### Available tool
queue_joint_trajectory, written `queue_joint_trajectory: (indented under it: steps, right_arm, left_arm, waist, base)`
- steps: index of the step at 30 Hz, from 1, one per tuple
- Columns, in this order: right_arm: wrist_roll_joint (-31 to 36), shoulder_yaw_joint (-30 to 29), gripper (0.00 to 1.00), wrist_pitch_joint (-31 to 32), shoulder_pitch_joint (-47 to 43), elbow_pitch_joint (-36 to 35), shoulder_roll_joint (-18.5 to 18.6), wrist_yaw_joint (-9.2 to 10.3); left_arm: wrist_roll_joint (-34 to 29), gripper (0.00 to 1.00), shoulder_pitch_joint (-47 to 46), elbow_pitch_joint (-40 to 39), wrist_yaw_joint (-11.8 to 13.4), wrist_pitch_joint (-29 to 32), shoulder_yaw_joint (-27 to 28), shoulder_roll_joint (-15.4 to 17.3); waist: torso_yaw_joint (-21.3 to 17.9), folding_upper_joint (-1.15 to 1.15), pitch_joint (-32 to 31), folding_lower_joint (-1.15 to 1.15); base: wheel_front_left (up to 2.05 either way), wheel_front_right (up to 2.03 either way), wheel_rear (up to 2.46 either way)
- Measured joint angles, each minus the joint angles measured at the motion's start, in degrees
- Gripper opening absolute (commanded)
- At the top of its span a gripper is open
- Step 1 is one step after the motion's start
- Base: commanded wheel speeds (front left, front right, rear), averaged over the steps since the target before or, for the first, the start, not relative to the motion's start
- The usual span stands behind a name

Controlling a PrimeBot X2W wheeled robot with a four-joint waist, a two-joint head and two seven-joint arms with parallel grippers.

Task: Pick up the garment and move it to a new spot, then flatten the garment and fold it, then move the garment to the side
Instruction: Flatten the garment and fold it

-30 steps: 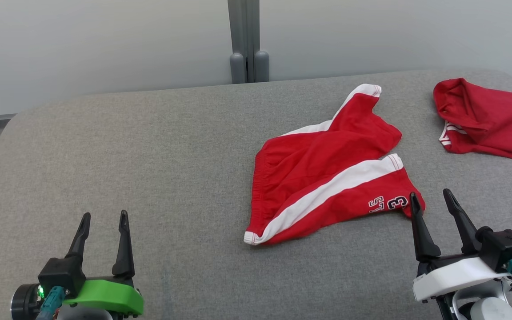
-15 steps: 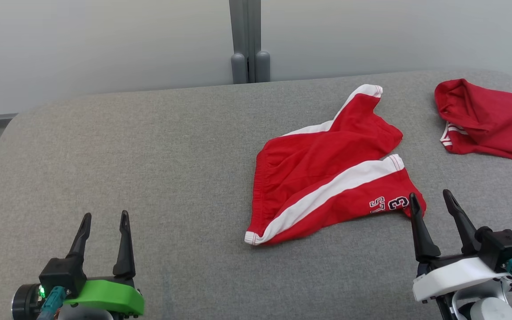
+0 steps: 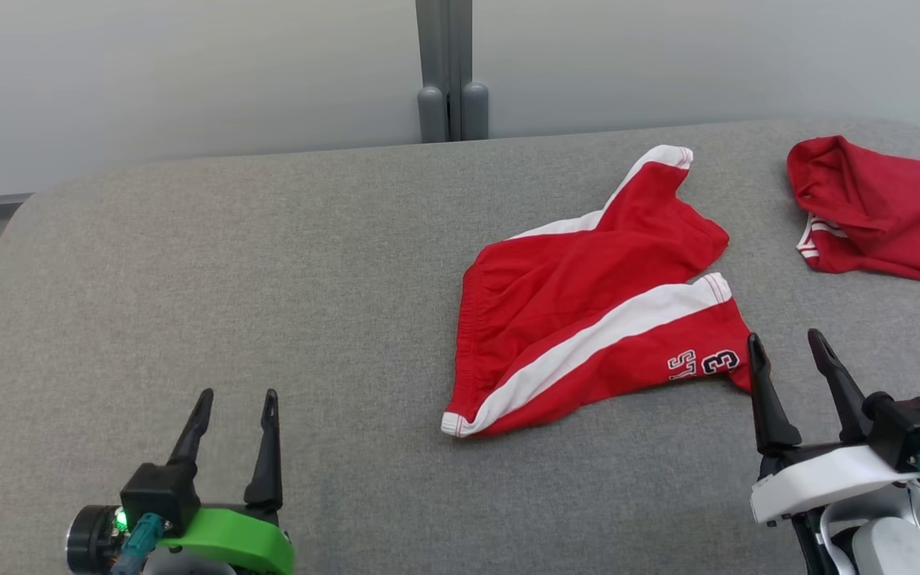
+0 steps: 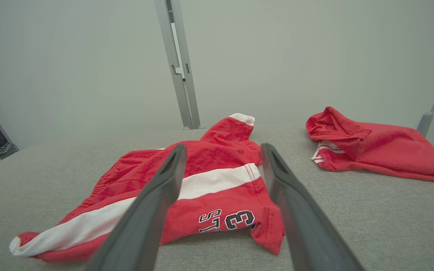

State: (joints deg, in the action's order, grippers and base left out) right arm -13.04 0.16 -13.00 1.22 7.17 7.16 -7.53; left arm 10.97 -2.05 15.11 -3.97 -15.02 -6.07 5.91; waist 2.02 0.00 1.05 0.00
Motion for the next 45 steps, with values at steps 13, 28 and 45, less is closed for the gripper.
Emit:
queue_joint_trajectory:
  steps: [13, 28, 45]
  right_arm:
    - [2.2, -0.6, 1.00, 0.6, 12.4, 10.2, 3.4, 0.00]
    - [0.9, 2.9, 1.00, -0.3, 26.9, 31.6, 6.4, 0.00]
    - [-7.5, 13.7, 1.00, -1.5, 37.6, 47.8, 8.0, 0.00]
  left_arm:
    - [-1.4, 1.00, -6.0, 6.4, -2.7, 0.0, -10.9, -1.3]
    - [1.6, 1.00, -13.1, 12.7, -3.4, 0.0, -27.2, -2.0]
    - [9.6, 1.00, -17.6, 12.3, -3.4, 0.0, -37.2, -1.5]
  waist:
    - [0.2, 0.00, 4.8, 0.00]
    - [0.3, 0.00, 10.7, 0.00]
    - [2.2, 0.00, 14.5, 0.00]
  base:
    - [0.00, 0.00, 0.00]
    - [0.00, 0.00, 0.00]
    - [0.00, 0.00, 0.00]
